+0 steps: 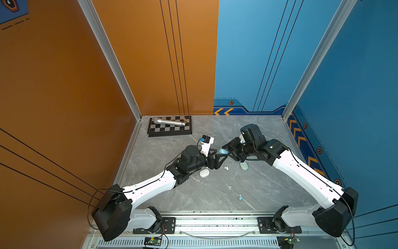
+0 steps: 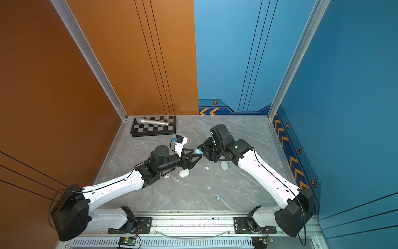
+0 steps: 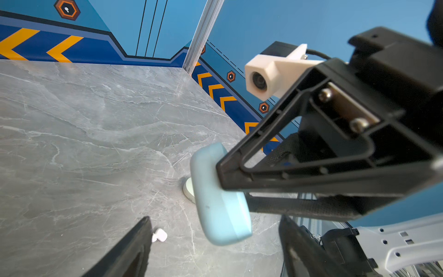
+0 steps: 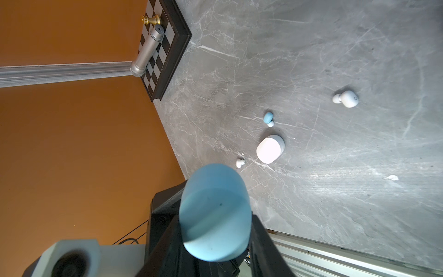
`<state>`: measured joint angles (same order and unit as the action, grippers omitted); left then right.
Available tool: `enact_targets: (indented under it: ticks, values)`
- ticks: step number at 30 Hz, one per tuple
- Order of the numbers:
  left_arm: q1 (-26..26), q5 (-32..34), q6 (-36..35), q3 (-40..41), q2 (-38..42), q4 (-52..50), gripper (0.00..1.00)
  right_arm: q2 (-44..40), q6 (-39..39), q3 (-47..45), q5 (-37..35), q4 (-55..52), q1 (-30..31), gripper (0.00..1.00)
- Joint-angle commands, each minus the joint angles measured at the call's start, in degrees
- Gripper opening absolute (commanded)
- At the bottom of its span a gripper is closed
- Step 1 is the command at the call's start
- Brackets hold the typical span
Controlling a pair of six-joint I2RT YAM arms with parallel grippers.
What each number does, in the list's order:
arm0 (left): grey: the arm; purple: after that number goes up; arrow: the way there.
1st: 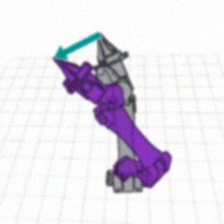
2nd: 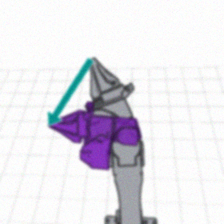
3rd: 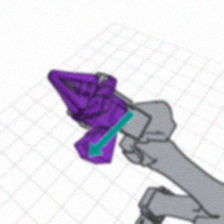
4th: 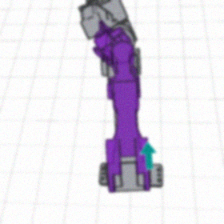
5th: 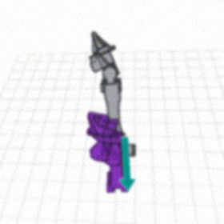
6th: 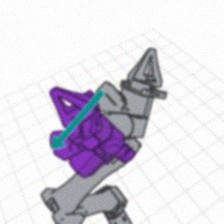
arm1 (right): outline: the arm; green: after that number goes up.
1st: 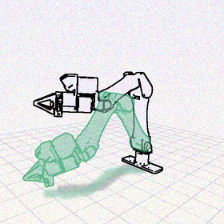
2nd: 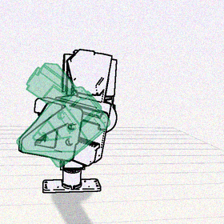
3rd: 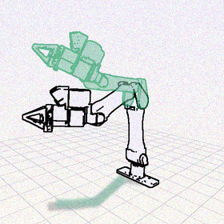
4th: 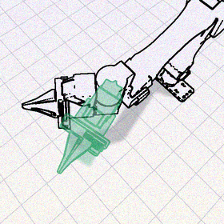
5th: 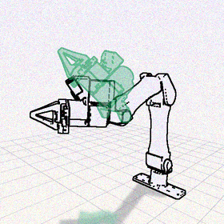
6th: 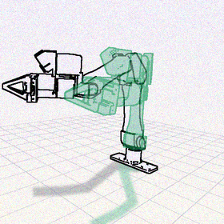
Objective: Insert wireless bluetooth earbuds into charging case
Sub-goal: Pass the charging case.
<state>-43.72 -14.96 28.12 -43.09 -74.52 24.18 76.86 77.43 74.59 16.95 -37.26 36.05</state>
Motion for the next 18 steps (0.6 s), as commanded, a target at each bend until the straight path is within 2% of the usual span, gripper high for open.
enact_targets:
  ticks: [1, 7, 14, 18]
  values:
    - [-1.0, 1.2, 1.1, -2.3, -1.7, 2.2, 0.77, -1.4, 0.9, -0.7, 0.9, 1.5, 0.4, 0.32]
    - [-1.7, 1.5, 1.6, -3.8, -4.0, 3.3, 0.66, -1.9, 1.3, -1.1, 1.6, 2.5, 0.6, 0.31]
    - [-2.1, 1.4, 2.1, -4.5, -5.1, 3.6, 0.44, -2.5, 1.7, -1.3, 1.8, 3.1, 0.3, 0.31]
    - [-2.2, 0.5, 2.7, -5.1, -5.8, 3.6, 0.27, -2.8, 1.8, -1.2, 2.1, 3.5, -0.2, 0.32]
